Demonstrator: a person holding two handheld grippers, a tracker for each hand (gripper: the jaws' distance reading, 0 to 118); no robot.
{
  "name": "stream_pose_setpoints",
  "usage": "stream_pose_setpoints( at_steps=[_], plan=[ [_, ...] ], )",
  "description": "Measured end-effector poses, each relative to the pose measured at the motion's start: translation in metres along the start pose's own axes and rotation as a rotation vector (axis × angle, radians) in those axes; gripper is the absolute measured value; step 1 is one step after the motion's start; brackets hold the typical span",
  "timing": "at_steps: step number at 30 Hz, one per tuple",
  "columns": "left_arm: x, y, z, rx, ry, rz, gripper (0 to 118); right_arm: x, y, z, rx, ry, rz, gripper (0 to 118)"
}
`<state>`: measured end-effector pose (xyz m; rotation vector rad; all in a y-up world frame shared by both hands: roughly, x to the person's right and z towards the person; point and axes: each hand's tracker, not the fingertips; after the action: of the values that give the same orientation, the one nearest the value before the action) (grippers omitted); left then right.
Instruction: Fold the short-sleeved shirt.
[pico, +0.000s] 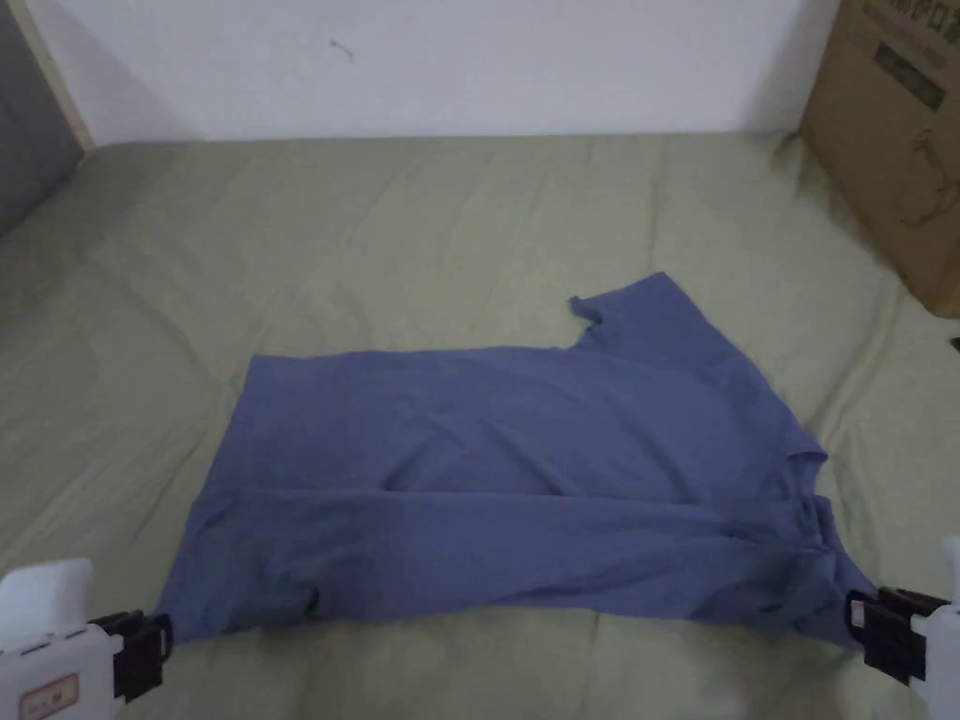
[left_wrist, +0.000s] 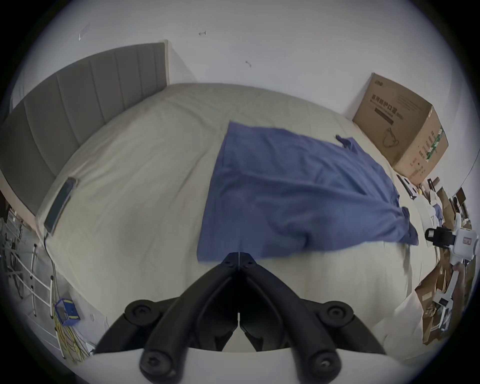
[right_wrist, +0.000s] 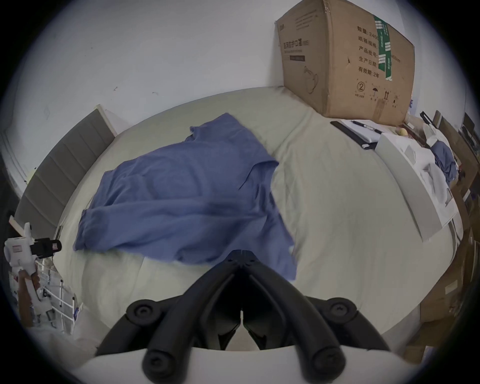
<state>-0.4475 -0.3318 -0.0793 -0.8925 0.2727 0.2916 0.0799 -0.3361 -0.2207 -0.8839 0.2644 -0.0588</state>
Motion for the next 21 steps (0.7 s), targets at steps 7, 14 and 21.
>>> stream_pose_setpoints(
  at_steps=[7,14,21],
  plan=[
    [-0.011,0.01,-0.03,0.01,-0.008,0.095,107,-0.005,-0.014,-0.01,-0.051,0.039,-0.055,0],
    [-0.019,0.026,-0.082,-0.083,0.033,0.213,84,-0.005,-0.018,-0.009,-0.069,0.042,-0.063,0],
    [0.008,0.038,-0.084,-0.128,0.146,0.123,45,0.011,-0.018,-0.008,-0.078,0.03,-0.092,0]
  ],
)
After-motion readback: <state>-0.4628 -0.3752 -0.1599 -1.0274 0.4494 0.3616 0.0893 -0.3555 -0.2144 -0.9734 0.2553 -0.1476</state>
